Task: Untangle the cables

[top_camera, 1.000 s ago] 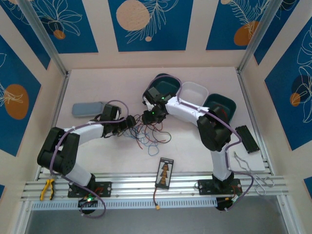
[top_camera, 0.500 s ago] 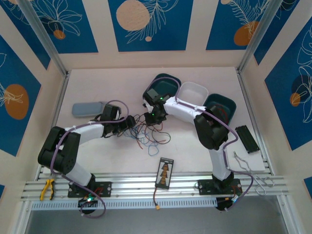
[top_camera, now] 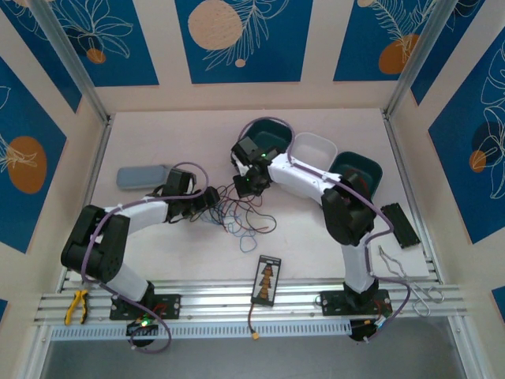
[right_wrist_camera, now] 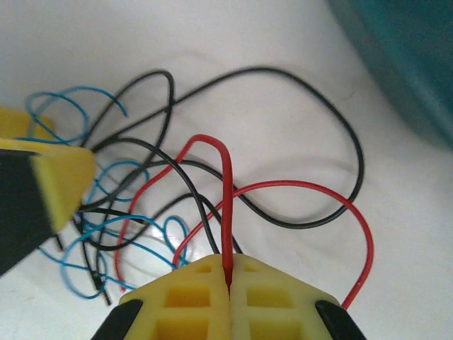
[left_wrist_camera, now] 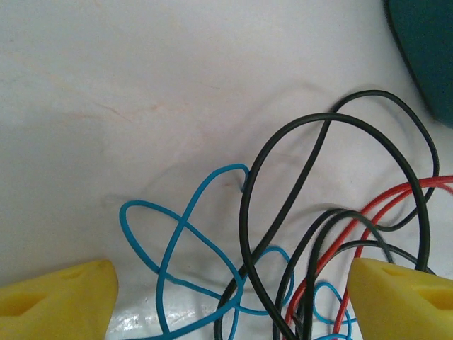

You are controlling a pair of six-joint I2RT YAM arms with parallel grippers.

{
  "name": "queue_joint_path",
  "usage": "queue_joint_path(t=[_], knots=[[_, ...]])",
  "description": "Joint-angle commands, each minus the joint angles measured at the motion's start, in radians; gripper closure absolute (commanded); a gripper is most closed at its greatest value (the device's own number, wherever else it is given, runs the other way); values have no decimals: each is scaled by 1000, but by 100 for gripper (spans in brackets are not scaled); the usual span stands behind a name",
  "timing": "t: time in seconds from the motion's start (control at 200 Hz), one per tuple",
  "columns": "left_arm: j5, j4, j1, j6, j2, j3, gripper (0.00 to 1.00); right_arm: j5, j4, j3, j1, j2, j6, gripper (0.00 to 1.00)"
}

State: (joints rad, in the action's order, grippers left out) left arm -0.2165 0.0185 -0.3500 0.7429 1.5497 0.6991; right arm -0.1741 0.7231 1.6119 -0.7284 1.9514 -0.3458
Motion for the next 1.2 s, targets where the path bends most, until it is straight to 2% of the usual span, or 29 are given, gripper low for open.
queue_joint_path(t=[0.0,0.205,0.455,0.805,1.195], knots=[[8,7,-6,-4,-30,-19,14,-41,-19,-18,-11,-97,-11,100],[33,12,-4,-13,-85,-38,11,-56,-66,-58,-20,-193,-22,100],[88,-7,-1,-34,-187,-71,0,-71,-105,-78,-28,-284,-22,100],[151,-49,5,-90,-307,-83,0,-54,-141,-19,-31,-336,33,100],[295,-89,6,-176,-518,-121,0,6,-171,60,-31,-355,57,100]])
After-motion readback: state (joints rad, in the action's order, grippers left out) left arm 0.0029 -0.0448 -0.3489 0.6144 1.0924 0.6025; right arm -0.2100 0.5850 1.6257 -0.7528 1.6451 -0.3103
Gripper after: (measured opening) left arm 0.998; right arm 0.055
